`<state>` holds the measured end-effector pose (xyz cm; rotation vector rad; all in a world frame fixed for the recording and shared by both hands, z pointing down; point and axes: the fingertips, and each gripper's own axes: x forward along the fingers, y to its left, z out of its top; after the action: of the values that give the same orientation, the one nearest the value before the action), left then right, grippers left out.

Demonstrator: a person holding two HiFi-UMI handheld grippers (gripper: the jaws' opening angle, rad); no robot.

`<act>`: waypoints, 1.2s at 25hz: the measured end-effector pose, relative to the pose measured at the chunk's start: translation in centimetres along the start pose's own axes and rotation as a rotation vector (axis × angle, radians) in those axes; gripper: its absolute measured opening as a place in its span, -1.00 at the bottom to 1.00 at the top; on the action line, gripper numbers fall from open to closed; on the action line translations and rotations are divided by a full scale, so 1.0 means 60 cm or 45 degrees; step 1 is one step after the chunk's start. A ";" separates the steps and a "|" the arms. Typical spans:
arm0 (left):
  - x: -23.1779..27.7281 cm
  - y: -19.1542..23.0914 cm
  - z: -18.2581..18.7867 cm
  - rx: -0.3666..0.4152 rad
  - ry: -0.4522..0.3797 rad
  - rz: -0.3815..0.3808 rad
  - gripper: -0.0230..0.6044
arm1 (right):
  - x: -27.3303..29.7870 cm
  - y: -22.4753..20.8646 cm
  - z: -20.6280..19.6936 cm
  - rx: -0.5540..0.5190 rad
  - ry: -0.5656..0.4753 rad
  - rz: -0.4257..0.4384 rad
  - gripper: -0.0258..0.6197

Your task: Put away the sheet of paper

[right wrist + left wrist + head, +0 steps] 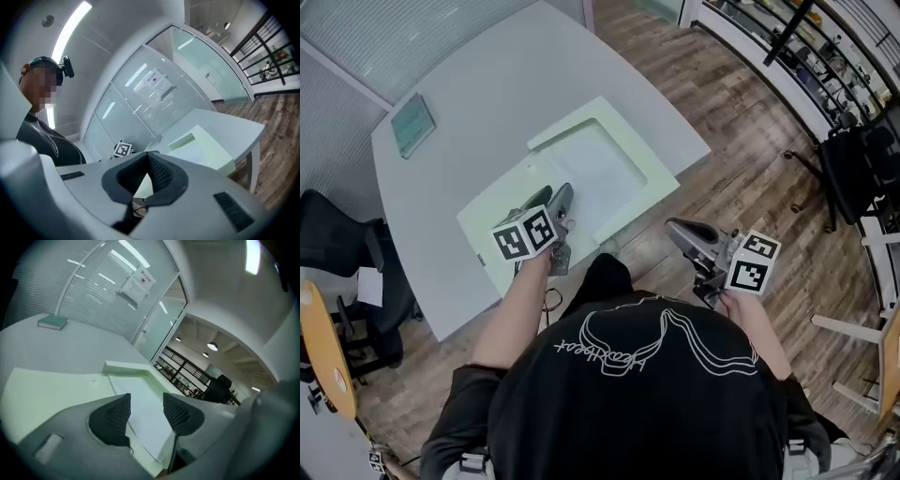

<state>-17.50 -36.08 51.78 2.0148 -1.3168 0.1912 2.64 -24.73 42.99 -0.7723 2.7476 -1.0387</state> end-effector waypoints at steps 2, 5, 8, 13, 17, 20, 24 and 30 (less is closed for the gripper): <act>-0.034 -0.031 0.011 0.065 -0.043 -0.071 -0.23 | 0.001 0.018 0.006 -0.058 0.014 0.012 -0.89; -0.084 -0.104 0.018 0.157 -0.083 -0.242 -0.24 | -0.005 0.046 0.018 -0.153 0.031 0.035 -0.89; -0.136 -0.175 0.013 0.222 -0.067 -0.431 -0.27 | -0.006 0.081 0.027 -0.244 0.045 0.081 -0.89; -0.232 -0.252 0.039 0.290 -0.040 -0.725 -0.42 | 0.032 0.151 0.046 -0.307 0.034 0.184 -0.89; -0.263 -0.299 0.055 0.454 -0.135 -0.703 -0.76 | 0.044 0.184 0.058 -0.321 0.034 0.252 -0.89; -0.272 -0.333 0.038 0.500 -0.144 -0.715 -0.83 | 0.031 0.195 0.053 -0.342 0.039 0.274 -0.89; -0.273 -0.338 0.053 0.465 -0.156 -0.712 -0.88 | 0.046 0.203 0.062 -0.342 0.056 0.302 -0.89; -0.290 -0.347 0.070 0.495 -0.223 -0.678 -0.89 | 0.050 0.221 0.073 -0.389 0.069 0.331 -0.89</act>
<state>-9.08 -21.05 30.41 2.6891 -0.8363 0.0195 -4.41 -20.36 31.35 -0.4027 2.9890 -0.6078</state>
